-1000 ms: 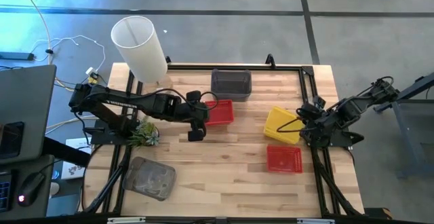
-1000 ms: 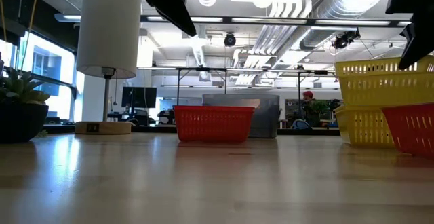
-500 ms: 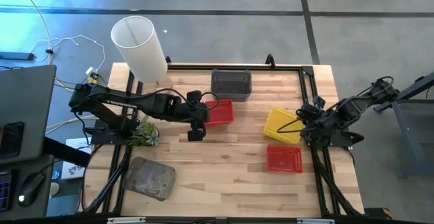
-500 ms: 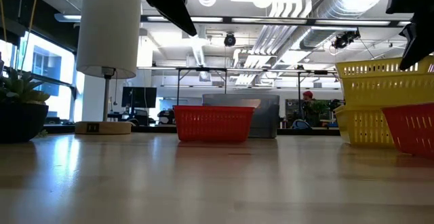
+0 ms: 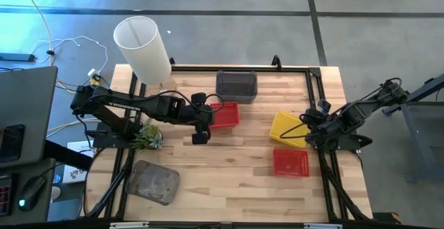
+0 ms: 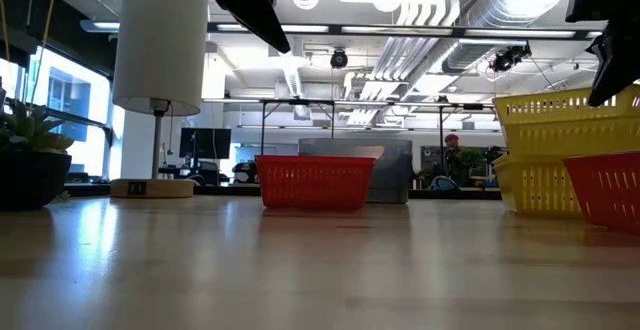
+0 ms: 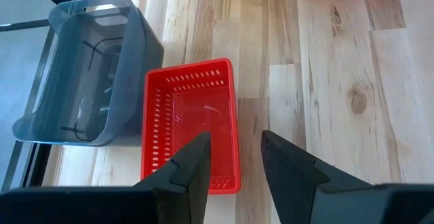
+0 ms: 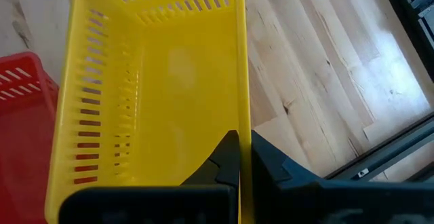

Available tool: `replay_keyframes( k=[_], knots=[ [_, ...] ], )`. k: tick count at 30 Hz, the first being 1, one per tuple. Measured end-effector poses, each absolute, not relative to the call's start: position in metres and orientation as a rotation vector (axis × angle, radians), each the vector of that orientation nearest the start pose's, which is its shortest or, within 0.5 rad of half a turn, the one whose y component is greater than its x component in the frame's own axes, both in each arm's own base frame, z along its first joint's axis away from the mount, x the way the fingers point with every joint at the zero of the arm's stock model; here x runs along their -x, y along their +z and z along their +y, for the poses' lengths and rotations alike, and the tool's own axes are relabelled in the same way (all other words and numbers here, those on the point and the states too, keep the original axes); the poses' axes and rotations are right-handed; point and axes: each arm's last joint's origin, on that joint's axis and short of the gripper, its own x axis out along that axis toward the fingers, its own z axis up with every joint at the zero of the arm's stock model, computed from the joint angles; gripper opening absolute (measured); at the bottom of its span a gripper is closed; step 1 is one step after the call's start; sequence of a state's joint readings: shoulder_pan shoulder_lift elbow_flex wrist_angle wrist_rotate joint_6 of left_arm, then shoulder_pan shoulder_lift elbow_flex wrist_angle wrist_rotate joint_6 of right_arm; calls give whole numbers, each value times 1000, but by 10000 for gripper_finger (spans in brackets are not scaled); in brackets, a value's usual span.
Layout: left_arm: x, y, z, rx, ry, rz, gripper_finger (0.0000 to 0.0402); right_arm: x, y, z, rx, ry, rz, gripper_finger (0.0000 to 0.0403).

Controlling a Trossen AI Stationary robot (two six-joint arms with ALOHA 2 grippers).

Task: Stack baskets by color
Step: Stack the yellow bin on the stacked yellow bins

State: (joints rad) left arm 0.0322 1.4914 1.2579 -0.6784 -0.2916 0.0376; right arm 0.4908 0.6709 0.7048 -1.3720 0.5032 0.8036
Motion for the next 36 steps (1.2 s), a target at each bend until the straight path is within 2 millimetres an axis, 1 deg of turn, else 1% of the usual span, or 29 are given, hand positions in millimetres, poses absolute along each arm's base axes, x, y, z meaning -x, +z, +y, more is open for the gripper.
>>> replay_keyframes(
  k=[5,14,16,23,28,31,36],
  knots=[
    [-310,293,18,-152,285,907,117,-80,243,27,-47,-474,1089,0],
    [-315,298,19,-143,292,838,117,-88,238,31,-13,-497,1135,3],
    [-315,298,21,-141,296,833,117,-88,238,31,-22,-506,1134,13],
    [-317,300,27,-131,318,809,117,-89,238,32,-45,-507,1130,73],
    [-316,300,32,-124,334,811,117,-89,239,32,-51,-509,1127,89],
    [-316,300,35,-121,342,811,117,-89,245,32,-86,-522,1112,90],
    [-315,300,40,-126,352,814,117,-89,265,32,-179,-545,1045,90]
  ],
)
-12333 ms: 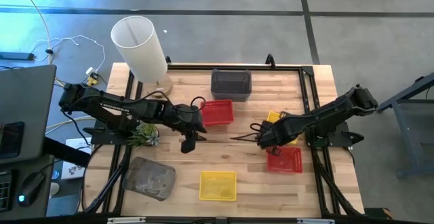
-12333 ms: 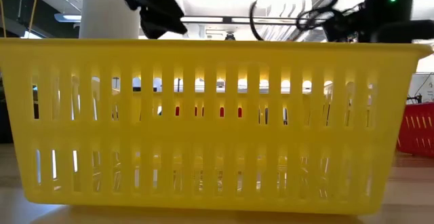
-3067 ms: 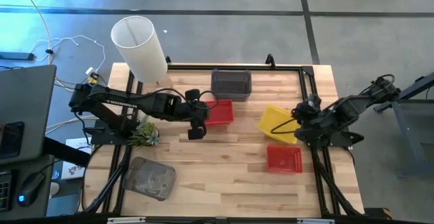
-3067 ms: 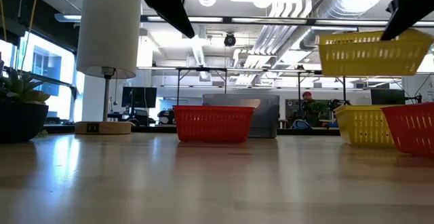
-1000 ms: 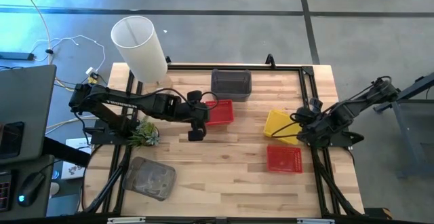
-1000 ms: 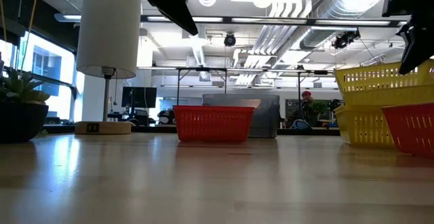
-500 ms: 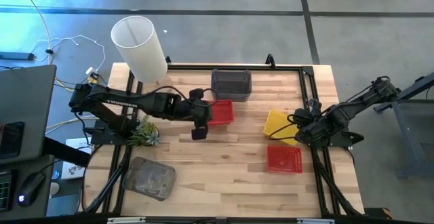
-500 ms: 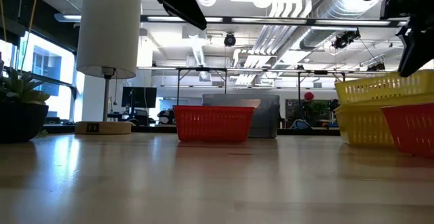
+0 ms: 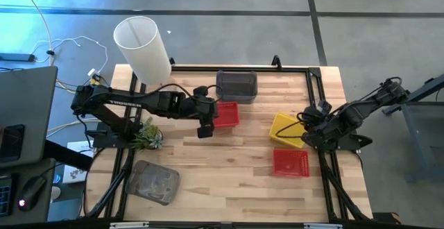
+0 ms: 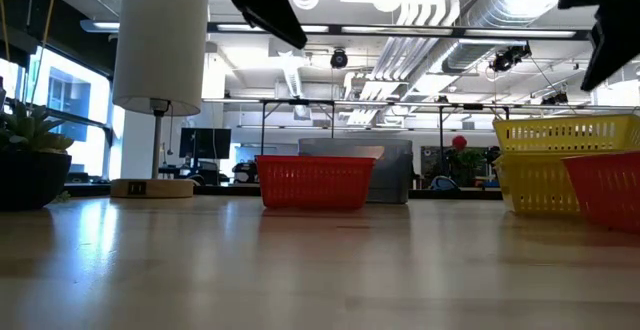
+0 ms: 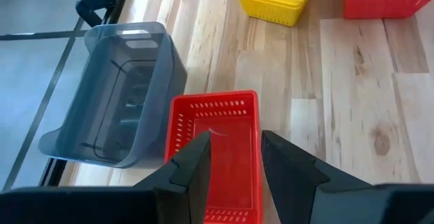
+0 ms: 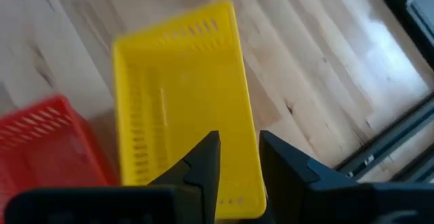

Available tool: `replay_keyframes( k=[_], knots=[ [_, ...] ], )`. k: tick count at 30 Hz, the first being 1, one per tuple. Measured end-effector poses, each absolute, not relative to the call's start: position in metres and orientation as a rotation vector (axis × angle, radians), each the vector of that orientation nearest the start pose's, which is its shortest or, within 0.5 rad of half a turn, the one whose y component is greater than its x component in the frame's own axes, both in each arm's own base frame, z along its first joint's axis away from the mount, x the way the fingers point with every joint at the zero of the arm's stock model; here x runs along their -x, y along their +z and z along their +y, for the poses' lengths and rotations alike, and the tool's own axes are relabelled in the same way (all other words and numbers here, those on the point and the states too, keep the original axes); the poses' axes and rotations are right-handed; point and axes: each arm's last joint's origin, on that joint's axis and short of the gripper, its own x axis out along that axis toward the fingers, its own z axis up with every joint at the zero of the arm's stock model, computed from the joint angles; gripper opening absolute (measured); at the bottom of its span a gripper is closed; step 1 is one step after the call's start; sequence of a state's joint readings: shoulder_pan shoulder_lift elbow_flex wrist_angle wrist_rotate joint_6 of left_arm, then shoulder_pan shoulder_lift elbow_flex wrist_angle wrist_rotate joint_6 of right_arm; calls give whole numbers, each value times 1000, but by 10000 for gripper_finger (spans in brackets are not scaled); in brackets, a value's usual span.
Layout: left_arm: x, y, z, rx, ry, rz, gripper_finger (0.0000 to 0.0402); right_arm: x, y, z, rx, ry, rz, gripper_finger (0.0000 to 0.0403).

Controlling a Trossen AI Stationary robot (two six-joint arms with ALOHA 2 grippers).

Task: Stack baskets by color
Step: Stack the yellow bin on the stacked yellow bins

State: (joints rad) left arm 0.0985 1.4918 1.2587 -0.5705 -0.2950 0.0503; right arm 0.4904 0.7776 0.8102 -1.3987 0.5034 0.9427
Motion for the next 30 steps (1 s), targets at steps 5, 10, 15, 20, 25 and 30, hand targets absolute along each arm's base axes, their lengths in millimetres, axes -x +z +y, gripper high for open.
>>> replay_keyframes(
  k=[5,10,15,20,25,30],
  knots=[
    [-315,300,43,-136,360,817,117,-93,282,32,-190,-553,971,90],
    [-315,300,44,-148,361,820,117,-103,288,33,-195,-594,976,90],
    [-315,300,44,-160,352,823,117,-118,287,31,-157,-643,1045,90],
    [-315,300,44,-160,352,823,117,-131,283,25,-126,-700,1123,90],
    [-315,300,44,-160,351,823,117,-142,275,19,-167,-701,1239,91],
    [-315,300,44,-161,351,823,117,-149,270,15,-191,-716,1292,113]
  ],
)
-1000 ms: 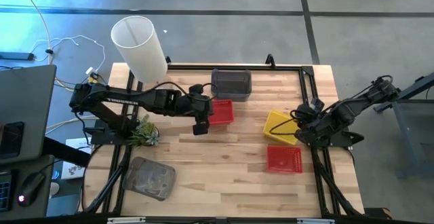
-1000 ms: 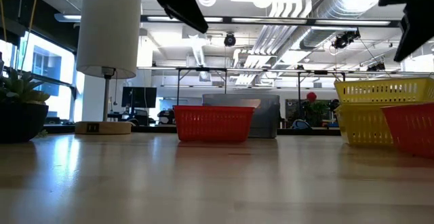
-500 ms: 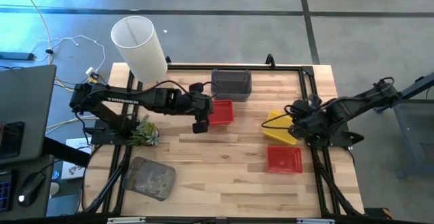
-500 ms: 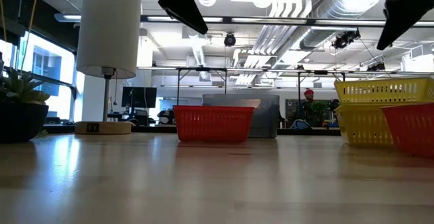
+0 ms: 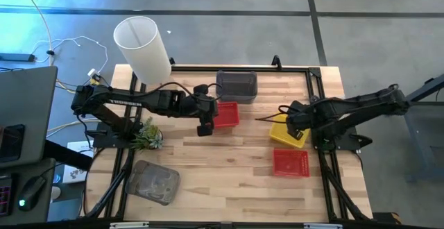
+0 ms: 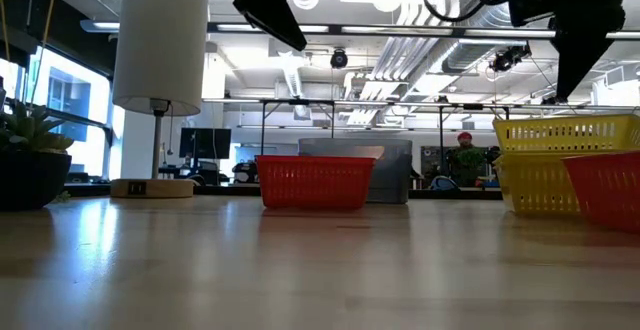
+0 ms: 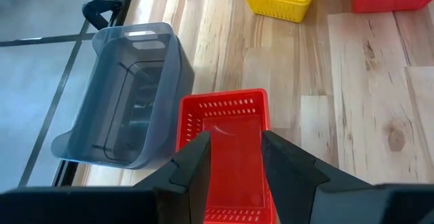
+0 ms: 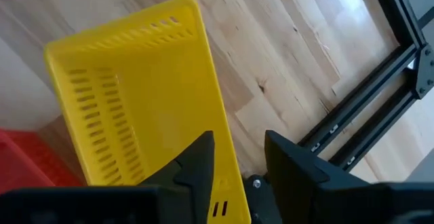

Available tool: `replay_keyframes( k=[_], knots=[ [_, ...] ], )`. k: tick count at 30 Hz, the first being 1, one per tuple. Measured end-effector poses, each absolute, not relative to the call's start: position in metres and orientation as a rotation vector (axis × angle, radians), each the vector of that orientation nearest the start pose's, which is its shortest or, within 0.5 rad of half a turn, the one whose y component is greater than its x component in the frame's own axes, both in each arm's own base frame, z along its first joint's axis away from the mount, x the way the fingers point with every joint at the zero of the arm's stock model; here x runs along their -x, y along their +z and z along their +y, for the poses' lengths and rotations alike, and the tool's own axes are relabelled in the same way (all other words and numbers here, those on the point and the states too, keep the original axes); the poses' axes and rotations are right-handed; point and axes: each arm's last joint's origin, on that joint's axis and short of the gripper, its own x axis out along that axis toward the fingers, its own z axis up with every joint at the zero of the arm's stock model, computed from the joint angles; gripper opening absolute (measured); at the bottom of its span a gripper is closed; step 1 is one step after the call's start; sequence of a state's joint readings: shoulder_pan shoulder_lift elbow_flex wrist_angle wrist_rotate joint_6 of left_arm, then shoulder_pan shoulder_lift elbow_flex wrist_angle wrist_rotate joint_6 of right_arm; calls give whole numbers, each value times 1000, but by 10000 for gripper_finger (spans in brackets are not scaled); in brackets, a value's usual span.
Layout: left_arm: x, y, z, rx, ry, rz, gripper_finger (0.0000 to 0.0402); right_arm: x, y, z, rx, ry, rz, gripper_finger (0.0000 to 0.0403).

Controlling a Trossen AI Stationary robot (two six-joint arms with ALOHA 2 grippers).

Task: Stack baskets by color
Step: Stack the yellow bin on the stacked yellow bins

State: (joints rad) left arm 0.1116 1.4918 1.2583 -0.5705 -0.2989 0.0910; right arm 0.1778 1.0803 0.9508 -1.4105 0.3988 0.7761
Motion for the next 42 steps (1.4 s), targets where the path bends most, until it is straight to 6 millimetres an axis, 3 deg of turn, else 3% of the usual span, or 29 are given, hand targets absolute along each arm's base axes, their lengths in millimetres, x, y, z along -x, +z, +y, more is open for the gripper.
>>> replay_keyframes(
  k=[9,26,30,37,42],
  knots=[
    [-315,300,44,-187,340,829,117,-161,262,13,-187,-712,1348,163],
    [-315,300,44,-201,333,831,117,-188,233,5,-143,-829,1509,162],
    [-315,300,44,-201,333,831,117,-191,228,2,-153,-842,1561,124],
    [-315,300,44,-201,333,832,117,-190,226,-2,-124,-830,1610,14],
    [-315,300,44,-202,333,833,117,-185,229,-6,-110,-782,1668,9]
  ],
)
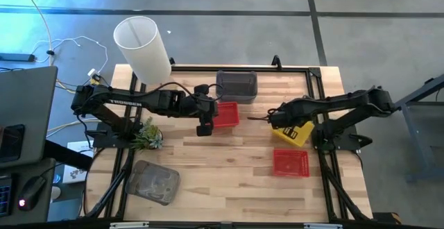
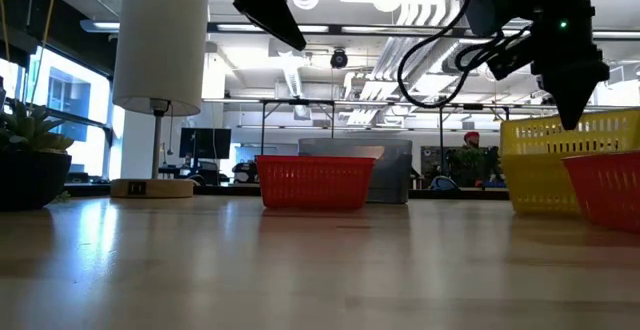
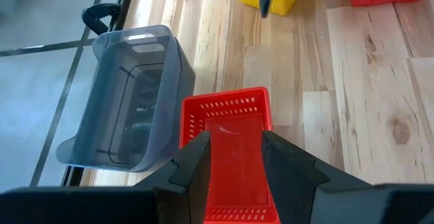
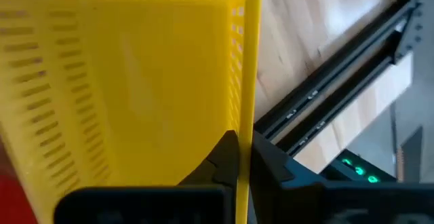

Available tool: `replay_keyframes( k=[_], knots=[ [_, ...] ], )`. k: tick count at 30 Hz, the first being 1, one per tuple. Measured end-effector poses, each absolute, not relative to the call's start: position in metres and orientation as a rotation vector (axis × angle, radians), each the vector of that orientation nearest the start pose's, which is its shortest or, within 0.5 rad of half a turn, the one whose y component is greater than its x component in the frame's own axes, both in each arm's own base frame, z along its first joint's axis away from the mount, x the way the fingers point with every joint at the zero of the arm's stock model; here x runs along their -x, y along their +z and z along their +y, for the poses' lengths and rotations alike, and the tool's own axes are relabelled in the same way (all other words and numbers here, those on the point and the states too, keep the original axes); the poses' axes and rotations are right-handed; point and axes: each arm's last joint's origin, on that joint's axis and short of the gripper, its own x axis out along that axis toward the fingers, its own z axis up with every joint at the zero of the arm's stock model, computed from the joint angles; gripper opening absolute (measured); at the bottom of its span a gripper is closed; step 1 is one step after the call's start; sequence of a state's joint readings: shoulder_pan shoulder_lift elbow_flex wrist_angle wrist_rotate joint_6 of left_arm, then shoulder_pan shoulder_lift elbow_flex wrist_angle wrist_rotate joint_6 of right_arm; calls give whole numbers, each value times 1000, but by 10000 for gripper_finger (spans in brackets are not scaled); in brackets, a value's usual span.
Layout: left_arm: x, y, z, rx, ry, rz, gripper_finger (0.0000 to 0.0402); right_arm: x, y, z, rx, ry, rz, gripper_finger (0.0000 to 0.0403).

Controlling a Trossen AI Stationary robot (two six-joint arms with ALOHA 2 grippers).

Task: Stack baskets by color
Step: Stack the yellow bin on the stacked yellow bins

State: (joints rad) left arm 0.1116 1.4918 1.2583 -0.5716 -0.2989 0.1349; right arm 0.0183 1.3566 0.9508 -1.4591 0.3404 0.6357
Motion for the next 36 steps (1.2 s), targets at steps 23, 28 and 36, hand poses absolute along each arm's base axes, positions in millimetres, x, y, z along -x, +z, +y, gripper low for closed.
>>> replay_keyframes(
  k=[23,28,36],
  knots=[
    [-314,299,44,-202,332,840,117,-153,265,-39,-362,-464,1467,1],
    [-314,299,44,-202,332,841,117,-151,265,-43,-404,-456,1481,0],
    [-314,299,44,-202,332,841,117,-147,264,-41,-474,-476,1515,0]
  ],
)
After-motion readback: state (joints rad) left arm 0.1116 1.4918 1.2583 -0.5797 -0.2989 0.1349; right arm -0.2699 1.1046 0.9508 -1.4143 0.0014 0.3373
